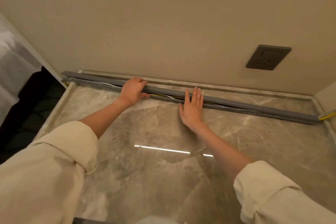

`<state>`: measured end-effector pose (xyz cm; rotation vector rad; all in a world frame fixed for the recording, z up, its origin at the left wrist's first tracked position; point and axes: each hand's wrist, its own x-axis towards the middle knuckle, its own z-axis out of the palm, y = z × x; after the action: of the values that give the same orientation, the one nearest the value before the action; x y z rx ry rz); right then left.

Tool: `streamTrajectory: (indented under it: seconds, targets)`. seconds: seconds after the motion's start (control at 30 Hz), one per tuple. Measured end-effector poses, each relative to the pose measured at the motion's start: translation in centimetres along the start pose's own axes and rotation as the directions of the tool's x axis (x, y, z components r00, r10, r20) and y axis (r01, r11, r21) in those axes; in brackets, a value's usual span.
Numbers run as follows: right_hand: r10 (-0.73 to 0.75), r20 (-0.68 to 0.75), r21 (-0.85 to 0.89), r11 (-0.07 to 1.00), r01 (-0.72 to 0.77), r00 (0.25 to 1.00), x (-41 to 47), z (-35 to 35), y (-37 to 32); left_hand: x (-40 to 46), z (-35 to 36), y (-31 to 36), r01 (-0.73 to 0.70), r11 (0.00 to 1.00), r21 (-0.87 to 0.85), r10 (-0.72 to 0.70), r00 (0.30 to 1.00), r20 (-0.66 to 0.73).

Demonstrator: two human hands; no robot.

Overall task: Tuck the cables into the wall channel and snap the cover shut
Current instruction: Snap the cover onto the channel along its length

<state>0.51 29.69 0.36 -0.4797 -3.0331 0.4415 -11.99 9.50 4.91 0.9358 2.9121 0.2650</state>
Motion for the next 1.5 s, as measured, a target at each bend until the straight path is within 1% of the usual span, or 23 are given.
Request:
streamTrajectory:
  seconds: [0.1,0.2,0.37,0.43,0.53,0.6,0.67,0.77,0.93,1.0,1.07,1.13,1.2,1.33,1.5]
  targets:
    - [-0.054,0.016,-0.025,0.998,0.055,0.998,1.2,1.0,-3.7,-0.3,-1.1,-4.0,-0.001,1.000,-0.006,0.001,0.999,0.035]
    - [-0.059,0.036,-0.029,0.998,0.060,0.998,2.3,1.6,-6.8,-0.6,-1.7,-7.4,-0.007,1.000,-0.008,0.007,0.999,0.044]
    - [-0.126,0.041,0.011,0.992,0.125,0.991,4.9,2.6,-11.7,-0.8,-2.7,-12.1,-0.024,1.000,-0.016,0.025,0.999,0.044]
    - [-0.183,0.042,0.020,0.983,0.182,0.982,5.9,3.0,-13.5,-0.8,-3.1,-13.9,-0.003,0.998,-0.060,0.006,0.999,0.047]
    - [-0.283,0.026,-0.026,0.959,0.283,0.959,6.8,3.9,-15.8,-1.0,-3.4,-16.1,0.013,0.987,-0.159,-0.014,1.000,-0.005]
    - [-0.310,0.002,-0.054,0.949,0.310,0.951,7.0,4.5,-17.0,-1.1,-3.3,-16.8,0.005,0.979,-0.206,-0.011,1.000,-0.027]
    - [-0.312,-0.014,-0.073,0.948,0.311,0.950,7.4,5.1,-17.9,-1.0,-3.0,-17.6,0.015,0.969,-0.248,-0.020,1.000,-0.015]
    - [-0.318,-0.018,-0.069,0.946,0.316,0.948,8.0,5.5,-18.8,-0.5,-2.7,-18.1,0.052,0.943,-0.329,-0.055,0.998,0.000]
    - [-0.375,0.008,-0.016,0.927,0.375,0.927,8.8,5.1,-18.8,0.4,-2.3,-17.9,0.053,0.911,-0.410,-0.048,0.999,0.024]
    - [-0.398,0.004,0.003,0.917,0.398,0.917,9.1,5.0,-18.7,0.6,-2.2,-18.4,0.008,0.919,-0.394,-0.006,1.000,0.008]
    - [-0.413,-0.017,0.016,0.911,0.413,0.911,8.8,4.9,-18.6,0.1,-2.0,-18.5,-0.063,0.937,-0.343,0.060,0.998,-0.017]
    - [-0.431,-0.047,-0.015,0.902,0.431,0.901,8.7,5.0,-18.4,-0.2,-1.7,-18.7,-0.107,0.943,-0.315,0.090,0.994,-0.068]
    - [-0.443,-0.080,-0.054,0.896,0.440,0.893,8.5,5.0,-18.4,-0.5,-1.5,-18.8,-0.119,0.947,-0.298,0.099,0.992,-0.079]
    - [-0.453,-0.148,-0.106,0.891,0.441,0.879,8.0,5.2,-18.4,-0.8,-1.5,-18.9,-0.123,0.950,-0.287,0.120,0.992,-0.030]
    - [-0.466,-0.192,-0.108,0.885,0.454,0.864,7.7,5.3,-18.3,-0.8,-1.7,-18.7,-0.108,0.950,-0.293,0.092,0.994,-0.065]
